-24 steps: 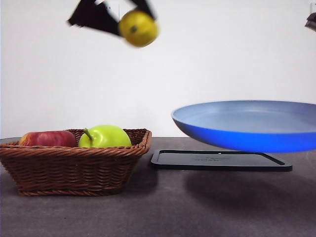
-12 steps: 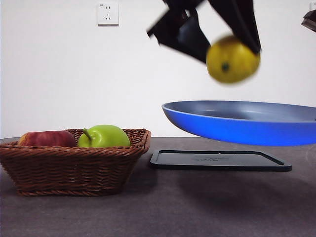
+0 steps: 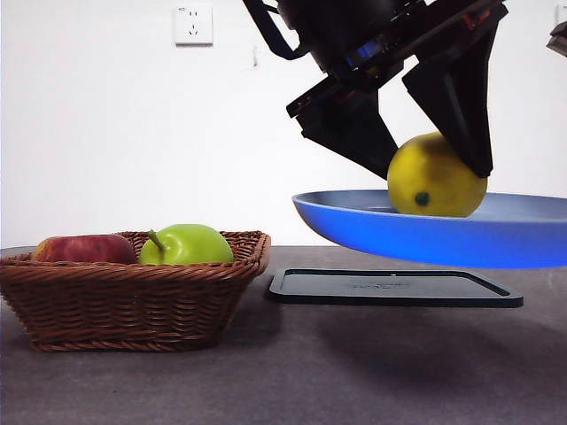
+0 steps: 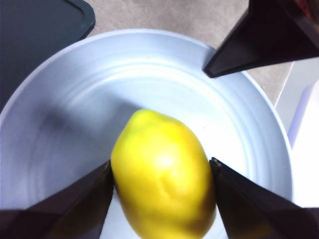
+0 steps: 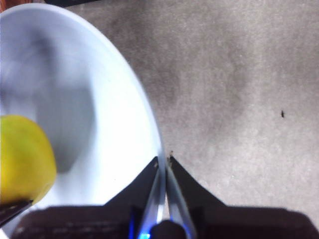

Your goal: Take the lemon from the basket,put the lemon in the plate,hand out the plate

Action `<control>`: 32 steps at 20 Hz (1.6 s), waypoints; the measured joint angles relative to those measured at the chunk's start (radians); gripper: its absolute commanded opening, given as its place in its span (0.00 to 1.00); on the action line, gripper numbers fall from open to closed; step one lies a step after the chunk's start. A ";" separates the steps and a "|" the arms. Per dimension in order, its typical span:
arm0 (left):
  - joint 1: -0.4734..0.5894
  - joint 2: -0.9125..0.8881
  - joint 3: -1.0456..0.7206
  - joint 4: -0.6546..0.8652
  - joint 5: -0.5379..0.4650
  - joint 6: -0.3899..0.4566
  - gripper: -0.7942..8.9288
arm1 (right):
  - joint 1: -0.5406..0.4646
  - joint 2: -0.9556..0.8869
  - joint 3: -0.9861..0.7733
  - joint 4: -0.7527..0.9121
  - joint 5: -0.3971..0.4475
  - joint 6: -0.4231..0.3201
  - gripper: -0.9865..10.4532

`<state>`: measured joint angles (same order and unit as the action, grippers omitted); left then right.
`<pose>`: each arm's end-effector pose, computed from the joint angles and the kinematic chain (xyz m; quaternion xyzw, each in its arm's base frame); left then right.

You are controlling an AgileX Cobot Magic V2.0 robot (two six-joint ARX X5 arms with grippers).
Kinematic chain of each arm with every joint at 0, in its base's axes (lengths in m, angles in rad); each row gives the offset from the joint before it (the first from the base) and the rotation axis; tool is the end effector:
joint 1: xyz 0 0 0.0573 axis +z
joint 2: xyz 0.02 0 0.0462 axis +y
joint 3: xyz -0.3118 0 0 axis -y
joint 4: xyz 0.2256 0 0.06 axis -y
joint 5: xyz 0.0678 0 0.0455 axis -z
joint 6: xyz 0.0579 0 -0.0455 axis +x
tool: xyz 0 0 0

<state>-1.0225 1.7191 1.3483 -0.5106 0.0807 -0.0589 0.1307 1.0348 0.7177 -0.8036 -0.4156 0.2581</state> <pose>0.1930 -0.3250 0.2892 0.1708 0.3939 -0.4626 0.7757 0.1421 0.0423 0.2495 0.1798 0.5511 0.1589 0.7992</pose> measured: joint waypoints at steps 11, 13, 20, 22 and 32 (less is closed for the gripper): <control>0.003 -0.030 0.000 -0.035 0.004 -0.010 0.47 | 0.000 0.003 0.000 -0.002 -0.063 0.013 0.09; 0.006 -0.096 0.000 -0.059 0.003 -0.013 0.47 | 0.000 0.019 0.000 -0.002 -0.039 0.016 0.09; 0.046 -0.373 0.000 -0.210 -0.001 -0.013 0.47 | -0.013 0.194 0.062 0.029 0.018 0.019 0.09; 0.060 -0.454 0.000 -0.250 -0.019 -0.013 0.47 | -0.024 0.273 0.137 0.072 0.034 0.018 0.09; 0.083 -0.645 0.000 -0.469 -0.190 -0.013 0.47 | -0.082 0.768 0.561 0.189 0.034 -0.008 0.09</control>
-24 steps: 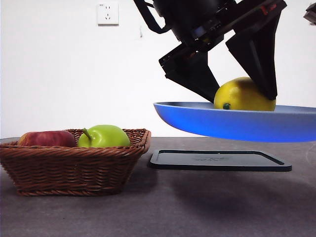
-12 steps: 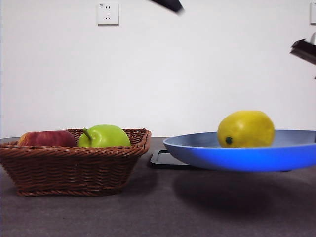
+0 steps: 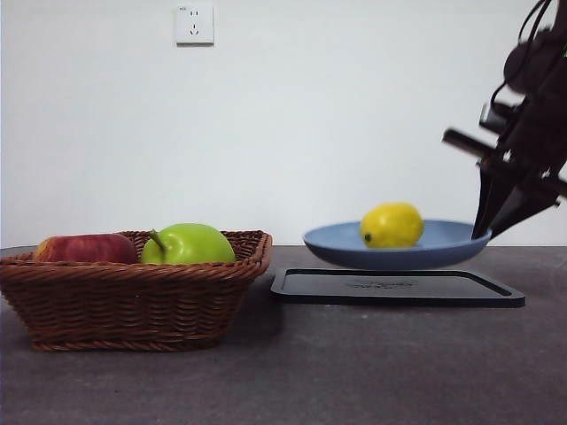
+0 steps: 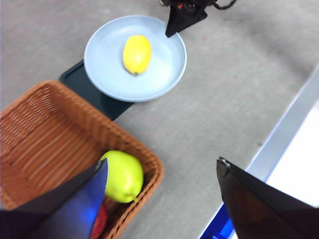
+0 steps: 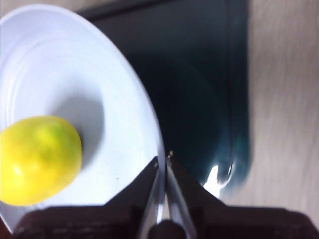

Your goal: Take the lemon from the basket,put the lemon in the plate,hand out the plate

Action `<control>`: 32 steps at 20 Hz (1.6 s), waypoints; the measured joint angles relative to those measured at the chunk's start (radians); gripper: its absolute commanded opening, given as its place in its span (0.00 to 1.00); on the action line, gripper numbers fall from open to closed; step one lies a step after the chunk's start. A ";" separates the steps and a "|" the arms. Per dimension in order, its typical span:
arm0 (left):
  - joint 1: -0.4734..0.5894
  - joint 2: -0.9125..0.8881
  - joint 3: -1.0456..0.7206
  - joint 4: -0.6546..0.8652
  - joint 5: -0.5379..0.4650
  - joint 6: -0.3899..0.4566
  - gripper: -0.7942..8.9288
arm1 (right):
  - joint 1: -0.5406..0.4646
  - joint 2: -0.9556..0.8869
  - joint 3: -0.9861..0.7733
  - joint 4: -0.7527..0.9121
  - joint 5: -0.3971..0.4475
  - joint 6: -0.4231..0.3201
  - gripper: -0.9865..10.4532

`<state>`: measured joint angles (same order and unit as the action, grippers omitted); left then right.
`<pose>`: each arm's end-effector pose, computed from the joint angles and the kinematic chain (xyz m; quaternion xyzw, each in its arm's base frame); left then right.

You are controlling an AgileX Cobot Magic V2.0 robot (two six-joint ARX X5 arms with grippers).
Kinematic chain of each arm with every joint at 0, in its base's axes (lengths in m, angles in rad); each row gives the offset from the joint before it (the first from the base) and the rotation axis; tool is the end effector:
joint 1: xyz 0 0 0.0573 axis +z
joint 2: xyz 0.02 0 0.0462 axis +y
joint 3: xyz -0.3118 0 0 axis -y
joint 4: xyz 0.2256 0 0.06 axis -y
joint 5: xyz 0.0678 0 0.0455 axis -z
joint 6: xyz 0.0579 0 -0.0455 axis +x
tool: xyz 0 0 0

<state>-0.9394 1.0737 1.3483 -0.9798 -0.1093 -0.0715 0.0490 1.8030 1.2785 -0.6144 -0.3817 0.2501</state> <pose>0.1041 -0.1316 0.4152 0.1421 0.3123 -0.3675 0.8644 0.3664 0.0396 0.2355 0.1912 0.5500 0.1122 0.8052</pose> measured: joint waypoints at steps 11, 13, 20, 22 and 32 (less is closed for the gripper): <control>0.001 0.002 0.000 -0.002 -0.018 0.000 0.47 | -0.037 0.135 0.047 0.027 -0.011 -0.007 0.26; 0.001 0.002 0.000 0.005 -0.019 0.000 0.47 | -0.039 0.135 0.047 0.029 -0.011 -0.008 0.29; 0.002 0.009 0.000 0.030 -0.179 0.036 0.47 | -0.048 0.004 0.047 -0.090 -0.010 -0.050 0.29; 0.016 0.011 0.000 0.073 -0.225 0.055 0.45 | -0.042 -0.085 0.048 -0.160 -0.008 -0.070 0.28; 0.249 0.011 -0.001 0.082 -0.246 0.169 0.09 | 0.254 -0.515 0.043 -0.259 0.317 -0.146 0.09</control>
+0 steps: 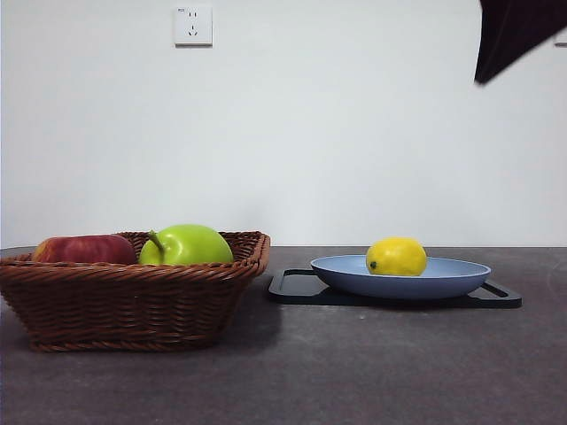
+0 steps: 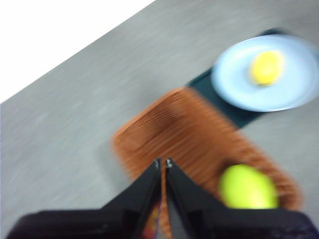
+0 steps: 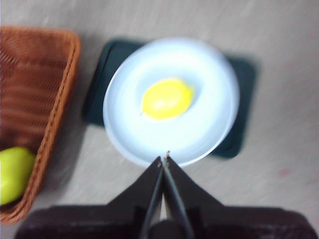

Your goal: Take the lemon from the basket,put the lemon in the plate,hand out the plate

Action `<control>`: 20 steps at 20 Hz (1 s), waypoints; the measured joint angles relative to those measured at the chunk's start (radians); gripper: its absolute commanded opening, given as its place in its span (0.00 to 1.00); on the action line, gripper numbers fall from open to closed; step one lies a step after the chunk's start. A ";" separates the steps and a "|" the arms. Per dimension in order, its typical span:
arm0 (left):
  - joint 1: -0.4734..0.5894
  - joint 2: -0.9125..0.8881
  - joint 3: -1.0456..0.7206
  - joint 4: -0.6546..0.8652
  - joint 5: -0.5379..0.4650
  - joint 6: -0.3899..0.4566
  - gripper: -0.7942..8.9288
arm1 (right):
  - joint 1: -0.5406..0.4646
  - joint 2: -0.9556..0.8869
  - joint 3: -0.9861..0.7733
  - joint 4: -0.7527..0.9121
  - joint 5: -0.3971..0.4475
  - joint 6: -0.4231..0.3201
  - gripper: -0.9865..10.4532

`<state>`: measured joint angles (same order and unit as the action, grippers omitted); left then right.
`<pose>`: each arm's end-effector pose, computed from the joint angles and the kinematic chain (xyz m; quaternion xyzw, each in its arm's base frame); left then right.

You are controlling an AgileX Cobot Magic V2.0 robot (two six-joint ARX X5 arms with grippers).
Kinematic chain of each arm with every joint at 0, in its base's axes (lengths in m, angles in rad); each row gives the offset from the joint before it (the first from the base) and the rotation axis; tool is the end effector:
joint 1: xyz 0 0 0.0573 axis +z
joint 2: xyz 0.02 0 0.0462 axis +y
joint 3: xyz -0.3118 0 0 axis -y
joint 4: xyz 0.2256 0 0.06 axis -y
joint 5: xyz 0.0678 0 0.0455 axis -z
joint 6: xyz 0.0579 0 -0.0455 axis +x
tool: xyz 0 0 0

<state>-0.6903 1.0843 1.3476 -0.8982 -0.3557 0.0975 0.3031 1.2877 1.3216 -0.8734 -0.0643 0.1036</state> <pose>0.1476 -0.0957 0.4234 0.2014 0.2624 -0.1712 0.9281 0.2281 0.0752 0.3770 -0.0020 0.4127 0.1456 0.8991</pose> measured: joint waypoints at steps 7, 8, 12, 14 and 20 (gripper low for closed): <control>0.164 -0.166 -0.295 0.223 0.125 0.005 0.09 | 0.161 -0.295 -0.249 0.304 0.199 -0.015 0.09; 0.180 -0.215 -0.369 0.275 0.127 0.004 0.09 | 0.177 -0.349 -0.322 0.375 0.221 -0.018 0.09; 0.219 -0.404 -0.629 0.405 0.182 -0.029 0.09 | 0.214 -0.545 -0.603 0.601 0.299 -0.022 0.09; 0.223 -0.508 -0.738 0.439 0.180 -0.074 0.09 | 0.229 -0.642 -0.737 0.681 0.350 -0.014 0.09; 0.223 -0.695 -0.810 0.470 0.151 -0.170 0.09 | 0.235 -0.739 -0.853 0.661 0.406 0.060 0.09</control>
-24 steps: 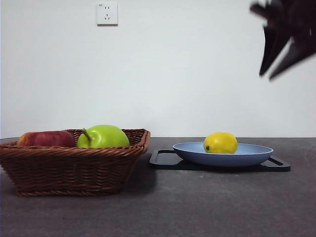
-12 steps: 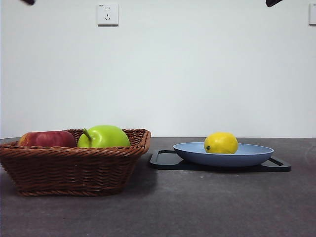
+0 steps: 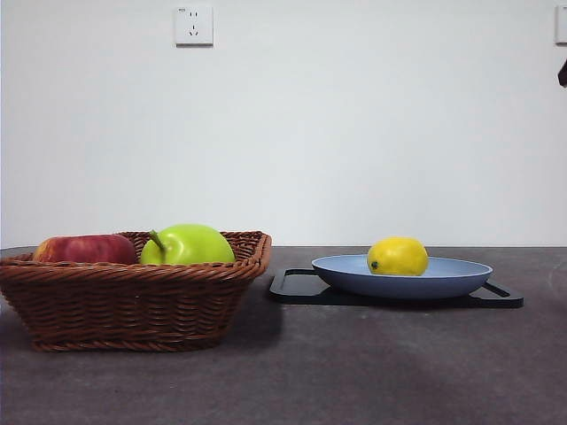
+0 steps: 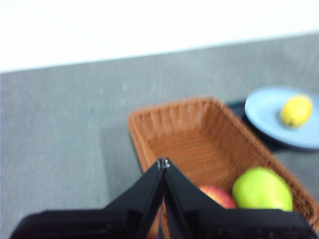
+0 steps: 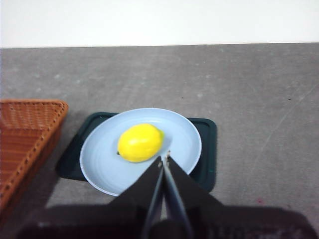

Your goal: Take the lemon from the basket,put the lemon in the plate,hand out the plate

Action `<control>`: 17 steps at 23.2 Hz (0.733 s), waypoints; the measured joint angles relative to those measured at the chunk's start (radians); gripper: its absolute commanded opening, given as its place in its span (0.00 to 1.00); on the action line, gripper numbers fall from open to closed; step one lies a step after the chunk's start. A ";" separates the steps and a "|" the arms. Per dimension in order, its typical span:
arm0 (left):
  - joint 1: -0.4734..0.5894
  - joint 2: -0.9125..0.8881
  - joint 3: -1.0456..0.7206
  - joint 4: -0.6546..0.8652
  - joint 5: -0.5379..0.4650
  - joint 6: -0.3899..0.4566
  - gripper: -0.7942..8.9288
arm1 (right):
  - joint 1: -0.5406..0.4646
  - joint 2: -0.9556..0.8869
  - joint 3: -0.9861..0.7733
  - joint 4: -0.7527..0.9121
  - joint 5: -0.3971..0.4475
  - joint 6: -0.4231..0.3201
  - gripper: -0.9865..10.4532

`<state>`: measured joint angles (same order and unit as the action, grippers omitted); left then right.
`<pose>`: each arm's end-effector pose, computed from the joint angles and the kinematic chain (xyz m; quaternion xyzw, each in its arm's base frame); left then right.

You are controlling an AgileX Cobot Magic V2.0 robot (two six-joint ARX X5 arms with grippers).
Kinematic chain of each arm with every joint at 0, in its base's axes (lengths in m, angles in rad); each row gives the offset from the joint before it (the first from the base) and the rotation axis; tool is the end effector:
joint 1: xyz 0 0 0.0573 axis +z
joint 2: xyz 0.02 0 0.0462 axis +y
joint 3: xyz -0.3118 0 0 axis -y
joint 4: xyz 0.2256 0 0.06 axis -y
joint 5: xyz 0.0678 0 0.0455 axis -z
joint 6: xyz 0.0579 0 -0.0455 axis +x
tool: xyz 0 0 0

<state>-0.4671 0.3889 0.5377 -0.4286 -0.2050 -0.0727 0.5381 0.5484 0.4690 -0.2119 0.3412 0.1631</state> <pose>0.0636 -0.0189 0.2801 0.0103 0.1363 -0.1245 0.9828 0.0965 0.0350 0.2728 0.0186 0.1388 0.0862 0.9864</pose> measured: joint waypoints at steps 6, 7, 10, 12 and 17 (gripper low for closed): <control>0.000 0.013 0.000 -0.004 -0.001 -0.004 0.09 | 0.000 0.000 0.000 0.000 0.000 0.047 0.09; 0.000 0.013 0.000 -0.004 -0.001 -0.005 0.09 | 0.000 0.000 0.000 0.000 0.000 0.048 0.09; 0.000 0.013 0.000 -0.004 -0.001 -0.006 0.09 | 0.000 0.000 0.000 0.000 0.000 0.050 0.09; 0.000 0.012 0.000 -0.005 -0.001 -0.006 0.09 | 0.000 0.000 0.000 0.000 0.000 0.050 0.09; 0.028 -0.077 -0.003 -0.087 0.003 -0.003 0.09 | 0.000 0.000 0.000 0.000 0.000 0.050 0.09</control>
<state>-0.4389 0.3122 0.5343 -0.5156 -0.2020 -0.0757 0.5381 0.5484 0.4690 -0.2119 0.3408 0.2134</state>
